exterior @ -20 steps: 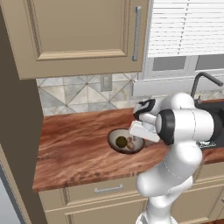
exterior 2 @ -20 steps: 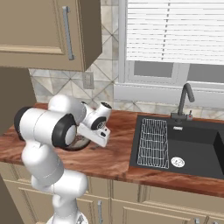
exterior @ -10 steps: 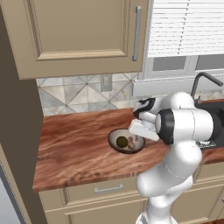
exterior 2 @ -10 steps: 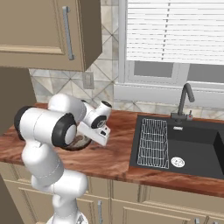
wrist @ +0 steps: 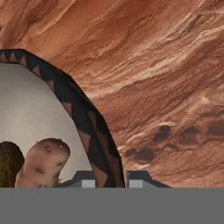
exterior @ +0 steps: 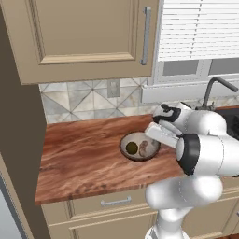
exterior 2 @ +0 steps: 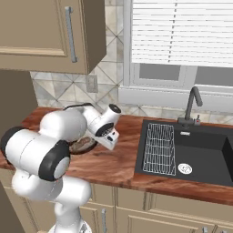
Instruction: Dump the avocado and potato from the bowl so the bowl can be washed. Place the bowl in the sink after clearing the leftovers.
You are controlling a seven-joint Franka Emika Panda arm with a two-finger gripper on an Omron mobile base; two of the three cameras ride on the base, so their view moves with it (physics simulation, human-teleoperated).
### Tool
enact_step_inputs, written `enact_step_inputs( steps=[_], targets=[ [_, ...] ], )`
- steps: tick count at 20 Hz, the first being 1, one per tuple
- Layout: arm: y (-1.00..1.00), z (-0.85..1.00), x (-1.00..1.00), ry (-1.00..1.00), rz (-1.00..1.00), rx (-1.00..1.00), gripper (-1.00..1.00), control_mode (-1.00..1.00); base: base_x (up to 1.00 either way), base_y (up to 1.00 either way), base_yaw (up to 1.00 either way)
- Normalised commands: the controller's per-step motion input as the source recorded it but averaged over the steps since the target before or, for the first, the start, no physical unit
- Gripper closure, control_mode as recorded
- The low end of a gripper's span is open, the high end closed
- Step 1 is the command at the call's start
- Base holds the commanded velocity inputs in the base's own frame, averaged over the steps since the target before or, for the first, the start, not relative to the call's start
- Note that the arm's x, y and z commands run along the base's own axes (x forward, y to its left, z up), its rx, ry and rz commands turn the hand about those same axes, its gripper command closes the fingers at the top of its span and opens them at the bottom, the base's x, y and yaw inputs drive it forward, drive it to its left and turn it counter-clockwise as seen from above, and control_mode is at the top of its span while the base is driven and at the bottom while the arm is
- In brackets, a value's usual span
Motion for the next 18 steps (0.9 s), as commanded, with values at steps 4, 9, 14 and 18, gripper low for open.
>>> enact_step_inputs(
  steps=[4, 9, 14, 18],
  targets=[
    [-0.52, 0.51, -0.12, -0.2, -0.34, 0.03, 1.0, -1.0, 0.0, 0.0, 0.0],
    [-0.67, 0.52, -0.02, -0.18, -0.39, 0.01, 1.0, -1.0, 0.0, 0.0, 0.0],
    [-0.8, 0.42, 0.0, -0.07, -0.45, 0.0, 1.0, -1.0, 0.0, 0.0, 0.0],
    [-0.94, 0.18, 0.0, 0.0, -0.53, -0.04, 1.0, -1.0, 0.0, 0.0, 0.0]
  ],
)
